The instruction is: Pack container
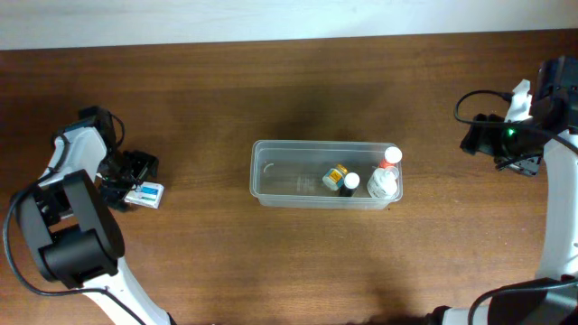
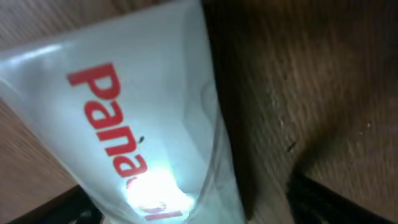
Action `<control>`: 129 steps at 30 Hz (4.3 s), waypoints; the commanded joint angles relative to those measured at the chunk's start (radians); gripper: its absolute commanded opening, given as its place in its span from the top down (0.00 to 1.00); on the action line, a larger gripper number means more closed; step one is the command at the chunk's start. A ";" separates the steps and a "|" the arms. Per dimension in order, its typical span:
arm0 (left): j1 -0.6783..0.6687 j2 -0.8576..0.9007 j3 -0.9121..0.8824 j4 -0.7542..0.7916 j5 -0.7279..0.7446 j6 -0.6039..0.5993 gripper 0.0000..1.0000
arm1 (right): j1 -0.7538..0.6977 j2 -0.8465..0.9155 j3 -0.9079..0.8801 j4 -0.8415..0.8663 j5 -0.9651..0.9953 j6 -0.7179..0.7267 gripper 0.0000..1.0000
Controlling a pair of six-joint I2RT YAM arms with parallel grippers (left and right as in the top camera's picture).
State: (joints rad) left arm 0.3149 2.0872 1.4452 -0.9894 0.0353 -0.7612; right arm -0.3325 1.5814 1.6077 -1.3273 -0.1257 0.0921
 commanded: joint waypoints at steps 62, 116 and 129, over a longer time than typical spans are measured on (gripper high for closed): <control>-0.877 -0.224 0.101 0.109 -0.127 1.161 0.41 | -0.002 0.000 -0.001 0.003 -0.007 -0.010 0.19; -0.301 -1.712 -0.401 -0.211 -0.118 0.708 0.01 | 0.378 -1.263 -0.984 0.336 0.085 -0.144 0.02; -0.301 -1.711 -0.401 -0.301 -0.119 0.708 0.01 | 0.378 -1.261 -1.062 0.269 0.085 -0.144 0.02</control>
State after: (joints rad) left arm 0.0128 0.3801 1.0508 -1.2907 -0.0933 -0.0467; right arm 0.0364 0.3271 0.5514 -1.0634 -0.0494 -0.0525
